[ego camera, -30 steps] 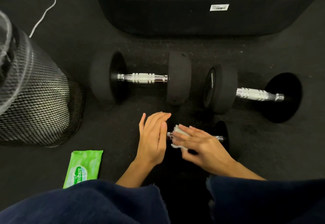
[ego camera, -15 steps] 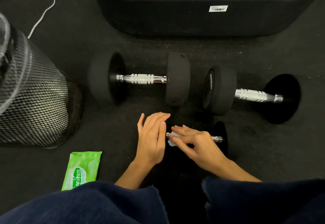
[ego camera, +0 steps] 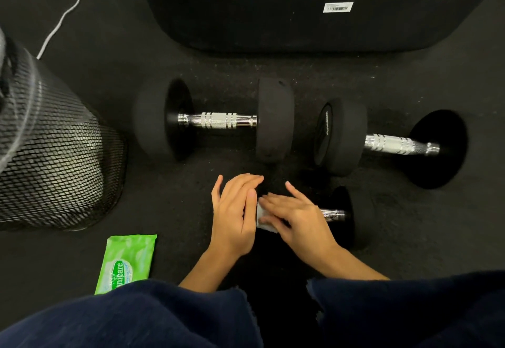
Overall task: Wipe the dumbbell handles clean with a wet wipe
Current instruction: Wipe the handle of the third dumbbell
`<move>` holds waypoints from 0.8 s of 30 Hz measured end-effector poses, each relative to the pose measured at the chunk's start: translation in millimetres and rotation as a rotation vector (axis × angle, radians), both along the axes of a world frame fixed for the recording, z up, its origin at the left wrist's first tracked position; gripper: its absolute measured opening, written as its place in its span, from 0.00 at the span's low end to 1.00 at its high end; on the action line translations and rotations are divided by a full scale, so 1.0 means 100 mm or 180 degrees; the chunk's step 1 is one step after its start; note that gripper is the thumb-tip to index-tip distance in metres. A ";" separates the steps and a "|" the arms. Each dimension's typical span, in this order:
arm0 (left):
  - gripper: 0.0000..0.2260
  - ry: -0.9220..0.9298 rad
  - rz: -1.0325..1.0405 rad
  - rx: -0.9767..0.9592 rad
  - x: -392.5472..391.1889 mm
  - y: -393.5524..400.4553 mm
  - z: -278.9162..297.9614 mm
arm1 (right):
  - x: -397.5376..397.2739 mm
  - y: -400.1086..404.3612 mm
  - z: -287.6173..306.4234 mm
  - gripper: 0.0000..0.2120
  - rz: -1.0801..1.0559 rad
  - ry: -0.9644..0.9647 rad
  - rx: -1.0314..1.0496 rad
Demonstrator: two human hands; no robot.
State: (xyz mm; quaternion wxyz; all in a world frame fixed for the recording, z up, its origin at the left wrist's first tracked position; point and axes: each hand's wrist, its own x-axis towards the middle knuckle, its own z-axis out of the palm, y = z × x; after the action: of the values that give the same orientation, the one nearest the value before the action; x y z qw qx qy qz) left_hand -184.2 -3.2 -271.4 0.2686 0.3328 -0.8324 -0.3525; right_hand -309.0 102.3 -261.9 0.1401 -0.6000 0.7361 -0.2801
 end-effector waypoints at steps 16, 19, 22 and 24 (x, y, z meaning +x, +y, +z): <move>0.18 -0.0257 0.0013 -0.0500 0.02 0.04 0.01 | 0.00 -0.04 0.11 0.12 -0.0145 -0.0721 0.0104; 0.18 -0.0255 -0.0026 -0.0489 0.03 0.02 0.01 | 0.03 0.08 0.08 0.17 0.0149 -0.0535 0.0093; 0.18 -0.0226 -0.0024 -0.0423 0.04 0.04 0.01 | -0.09 0.12 0.06 0.14 -0.0153 -0.0762 0.0024; 0.18 -0.0216 -0.0004 -0.0383 0.02 0.05 0.01 | -0.07 0.02 0.09 0.13 -0.0331 -0.0678 0.0093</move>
State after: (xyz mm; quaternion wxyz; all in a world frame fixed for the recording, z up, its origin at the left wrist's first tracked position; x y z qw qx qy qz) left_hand -181.9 1.3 -270.5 0.2596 0.3272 -0.8609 -0.2905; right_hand -315.6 104.2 -253.2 0.2115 -0.5258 0.7512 -0.3384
